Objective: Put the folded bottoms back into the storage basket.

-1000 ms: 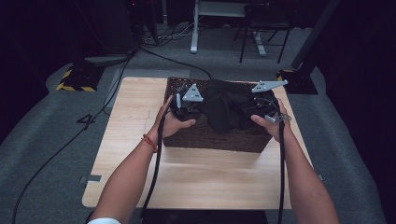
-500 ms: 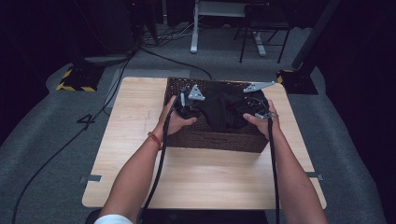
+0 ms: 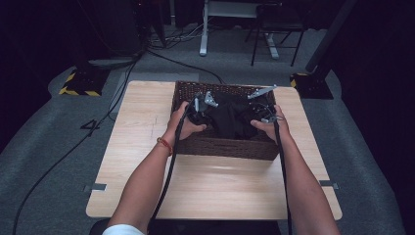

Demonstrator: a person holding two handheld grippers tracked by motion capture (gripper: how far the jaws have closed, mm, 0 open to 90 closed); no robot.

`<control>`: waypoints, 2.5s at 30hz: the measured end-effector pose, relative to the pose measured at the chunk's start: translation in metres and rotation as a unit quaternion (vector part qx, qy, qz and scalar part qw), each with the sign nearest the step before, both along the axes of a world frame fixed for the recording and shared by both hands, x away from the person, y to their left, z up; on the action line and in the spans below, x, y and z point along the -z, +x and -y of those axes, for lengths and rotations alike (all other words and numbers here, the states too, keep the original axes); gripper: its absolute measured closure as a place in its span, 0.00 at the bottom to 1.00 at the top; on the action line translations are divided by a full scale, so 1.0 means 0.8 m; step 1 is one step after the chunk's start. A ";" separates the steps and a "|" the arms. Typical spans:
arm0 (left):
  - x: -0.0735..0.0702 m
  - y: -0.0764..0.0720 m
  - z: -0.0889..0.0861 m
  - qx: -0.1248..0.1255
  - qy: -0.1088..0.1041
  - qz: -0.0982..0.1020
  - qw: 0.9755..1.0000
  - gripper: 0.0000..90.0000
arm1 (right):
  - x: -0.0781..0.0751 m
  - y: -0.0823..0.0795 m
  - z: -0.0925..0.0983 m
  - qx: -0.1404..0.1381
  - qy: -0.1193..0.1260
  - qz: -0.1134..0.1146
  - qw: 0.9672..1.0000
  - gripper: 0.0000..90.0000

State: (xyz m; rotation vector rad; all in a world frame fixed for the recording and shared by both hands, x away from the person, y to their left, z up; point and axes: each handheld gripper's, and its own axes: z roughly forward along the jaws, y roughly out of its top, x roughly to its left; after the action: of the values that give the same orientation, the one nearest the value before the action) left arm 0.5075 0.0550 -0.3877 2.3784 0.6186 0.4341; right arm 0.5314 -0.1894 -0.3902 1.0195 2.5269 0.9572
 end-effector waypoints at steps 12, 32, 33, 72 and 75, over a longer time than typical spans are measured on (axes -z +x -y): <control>0.012 0.008 -0.006 -0.024 0.081 -0.024 0.996 0.77 | 0.016 0.008 -0.015 0.003 -0.075 -0.049 0.996 0.58; -0.009 -0.001 -0.029 -0.054 0.012 -0.026 0.998 0.29 | 0.002 0.002 0.002 0.066 -0.108 -0.032 0.991 0.26; -0.011 -0.003 -0.029 -0.053 0.009 -0.025 0.998 0.29 | 0.001 0.001 0.003 0.066 -0.107 -0.030 0.992 0.26; -0.049 -0.105 -0.039 0.035 -0.062 0.042 0.997 0.21 | -0.052 -0.111 0.049 0.004 -0.020 0.095 0.995 0.26; -0.046 -0.115 -0.042 0.034 -0.061 0.050 0.996 0.20 | -0.051 -0.123 0.055 0.002 -0.019 0.104 0.994 0.26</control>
State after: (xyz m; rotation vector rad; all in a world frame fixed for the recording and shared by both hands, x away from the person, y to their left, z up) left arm 0.4153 0.0889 -0.3506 2.2389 0.5037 0.4692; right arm 0.4333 -0.2335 -0.3493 0.8646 2.3631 0.9560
